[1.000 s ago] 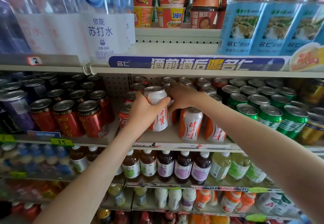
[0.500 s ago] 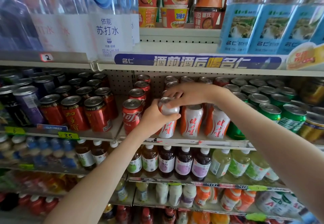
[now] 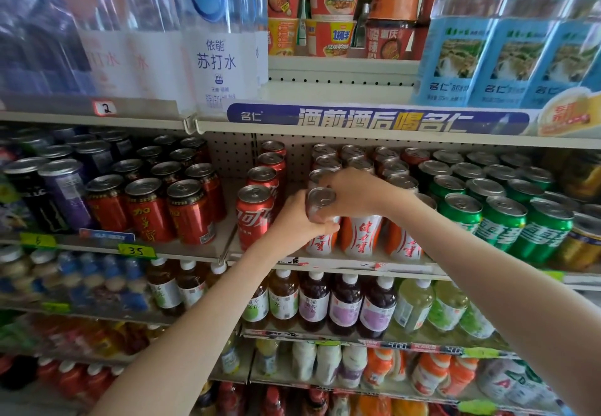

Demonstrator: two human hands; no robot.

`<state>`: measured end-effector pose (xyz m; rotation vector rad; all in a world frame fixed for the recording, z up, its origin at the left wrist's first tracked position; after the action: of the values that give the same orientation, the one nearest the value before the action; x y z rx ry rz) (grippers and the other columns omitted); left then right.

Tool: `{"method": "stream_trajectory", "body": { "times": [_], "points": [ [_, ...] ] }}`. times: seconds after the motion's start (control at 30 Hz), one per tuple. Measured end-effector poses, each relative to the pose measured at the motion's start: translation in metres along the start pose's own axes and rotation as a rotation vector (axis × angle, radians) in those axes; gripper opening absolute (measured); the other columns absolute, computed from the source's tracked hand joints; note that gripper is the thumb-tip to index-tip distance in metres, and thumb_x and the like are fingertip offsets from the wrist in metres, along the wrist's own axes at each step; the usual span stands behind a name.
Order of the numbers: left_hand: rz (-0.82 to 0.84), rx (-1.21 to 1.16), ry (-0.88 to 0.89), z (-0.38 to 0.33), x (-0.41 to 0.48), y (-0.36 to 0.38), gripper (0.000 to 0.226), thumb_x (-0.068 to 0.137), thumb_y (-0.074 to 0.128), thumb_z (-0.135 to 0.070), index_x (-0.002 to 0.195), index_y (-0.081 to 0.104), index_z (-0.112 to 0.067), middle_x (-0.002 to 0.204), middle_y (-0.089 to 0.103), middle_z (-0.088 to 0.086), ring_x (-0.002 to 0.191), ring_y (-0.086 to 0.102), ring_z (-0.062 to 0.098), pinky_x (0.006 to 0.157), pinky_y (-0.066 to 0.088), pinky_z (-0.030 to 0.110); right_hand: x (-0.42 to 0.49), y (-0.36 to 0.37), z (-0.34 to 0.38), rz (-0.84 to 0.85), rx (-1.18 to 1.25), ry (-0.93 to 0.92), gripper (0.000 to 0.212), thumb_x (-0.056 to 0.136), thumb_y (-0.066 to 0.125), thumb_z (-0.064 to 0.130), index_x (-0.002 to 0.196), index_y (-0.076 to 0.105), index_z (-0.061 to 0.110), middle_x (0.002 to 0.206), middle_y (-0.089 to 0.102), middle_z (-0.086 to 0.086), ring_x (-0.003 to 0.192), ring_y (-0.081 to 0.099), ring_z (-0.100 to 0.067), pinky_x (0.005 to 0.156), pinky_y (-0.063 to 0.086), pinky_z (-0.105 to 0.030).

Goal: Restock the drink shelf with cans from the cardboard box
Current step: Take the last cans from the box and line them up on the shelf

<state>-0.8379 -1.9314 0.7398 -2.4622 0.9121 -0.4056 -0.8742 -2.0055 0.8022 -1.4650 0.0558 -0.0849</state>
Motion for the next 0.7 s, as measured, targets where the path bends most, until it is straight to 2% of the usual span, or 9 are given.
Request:
{"method": "stream_trajectory", "body": {
  "times": [0.07, 0.13, 0.2, 0.27, 0.37, 0.43, 0.5, 0.6, 0.7],
  "points": [
    [-0.035, 0.086, 0.054, -0.006, -0.003, -0.004, 0.073, 0.077, 0.076, -0.025, 0.137, 0.036, -0.018, 0.124, 0.049, -0.007, 0.110, 0.048, 0.007, 0.085, 0.035, 0.018, 0.002, 0.000, -0.003, 0.008, 0.008, 0.037, 0.041, 0.070, 0.071, 0.052, 0.089, 0.064, 0.016, 0.076, 0.062, 0.002, 0.074, 0.060, -0.016, 0.058, 0.046, -0.028],
    [-0.090, 0.240, 0.128, -0.014, -0.006, -0.013, 0.071, 0.079, 0.074, -0.029, 0.139, 0.036, -0.019, 0.133, 0.047, -0.001, 0.121, 0.048, 0.014, 0.092, 0.035, 0.020, 0.006, 0.002, -0.007, 0.018, 0.007, 0.068, 0.044, 0.071, 0.070, 0.053, 0.091, 0.065, 0.014, 0.081, 0.065, -0.001, 0.078, 0.062, -0.018, 0.061, 0.049, -0.030],
    [-0.142, 0.300, 0.217, -0.023, -0.013, -0.027, 0.064, 0.082, 0.071, -0.030, 0.136, 0.042, -0.016, 0.136, 0.044, 0.001, 0.122, 0.047, 0.015, 0.098, 0.037, 0.020, 0.009, 0.005, -0.010, 0.037, -0.021, 0.094, 0.048, 0.075, 0.067, 0.052, 0.103, 0.063, 0.012, 0.090, 0.066, -0.003, 0.085, 0.062, -0.021, 0.070, 0.052, -0.032],
    [-0.204, 0.279, 0.345, -0.031, -0.023, -0.046, 0.050, 0.084, 0.070, -0.027, 0.128, 0.051, -0.014, 0.128, 0.048, 0.000, 0.112, 0.052, 0.010, 0.095, 0.041, 0.017, 0.010, 0.007, -0.010, 0.065, -0.067, 0.103, 0.060, 0.074, 0.066, 0.057, 0.116, 0.059, 0.014, 0.105, 0.064, -0.003, 0.096, 0.059, -0.021, 0.080, 0.053, -0.035],
    [-0.332, 0.348, 0.474, -0.026, -0.036, -0.082, 0.029, 0.087, 0.064, -0.020, 0.114, 0.061, -0.013, 0.116, 0.053, -0.002, 0.098, 0.054, 0.006, 0.089, 0.045, 0.019, 0.011, -0.002, 0.003, 0.003, -0.177, 0.067, 0.076, 0.069, 0.068, 0.060, 0.131, 0.048, 0.021, 0.134, 0.046, -0.005, 0.129, 0.036, -0.028, 0.104, 0.034, -0.045],
    [-0.430, 0.403, 0.460, -0.012, -0.041, -0.110, 0.021, 0.088, 0.061, -0.015, 0.108, 0.064, -0.012, 0.111, 0.055, 0.000, 0.096, 0.055, 0.008, 0.087, 0.047, 0.024, 0.014, -0.007, 0.027, -0.054, -0.154, -0.025, 0.083, 0.071, 0.070, 0.057, 0.140, 0.038, 0.023, 0.142, 0.038, -0.006, 0.135, 0.025, -0.029, 0.110, 0.024, -0.045],
    [-0.513, 0.478, 0.442, -0.001, -0.044, -0.132, 0.017, 0.089, 0.058, -0.015, 0.104, 0.065, -0.011, 0.108, 0.057, 0.004, 0.098, 0.056, 0.015, 0.086, 0.048, 0.029, 0.017, -0.006, 0.053, -0.068, -0.054, -0.127, 0.084, 0.075, 0.071, 0.051, 0.144, 0.032, 0.023, 0.144, 0.037, -0.006, 0.134, 0.026, -0.027, 0.110, 0.025, -0.039],
    [-0.588, 0.602, 0.390, 0.015, -0.048, -0.161, 0.021, 0.088, 0.052, -0.018, 0.102, 0.065, -0.009, 0.104, 0.061, 0.007, 0.099, 0.057, 0.025, 0.087, 0.048, 0.037, 0.028, 0.012, 0.083, -0.013, 0.077, -0.180, 0.076, 0.080, 0.070, 0.040, 0.143, 0.036, 0.015, 0.145, 0.040, -0.008, 0.131, 0.037, -0.025, 0.104, 0.031, -0.028],
    [-0.555, 0.705, 0.315, 0.036, -0.049, -0.177, 0.021, 0.087, 0.056, -0.017, 0.105, 0.065, -0.010, 0.105, 0.064, 0.008, 0.099, 0.058, 0.029, 0.088, 0.048, 0.043, 0.040, 0.027, 0.090, -0.010, 0.079, -0.131, 0.083, 0.077, 0.070, 0.047, 0.144, 0.034, 0.013, 0.149, 0.032, -0.008, 0.131, 0.040, -0.031, 0.107, 0.037, -0.037]
  ]
}}
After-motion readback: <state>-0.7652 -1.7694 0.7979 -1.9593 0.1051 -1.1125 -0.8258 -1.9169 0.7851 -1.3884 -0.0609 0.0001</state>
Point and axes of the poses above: each hand's wrist, its own x-axis towards the middle knuckle, its own y-axis out of the palm, z = x × y, the point moved 8 cm from there along x, towards the middle knuckle
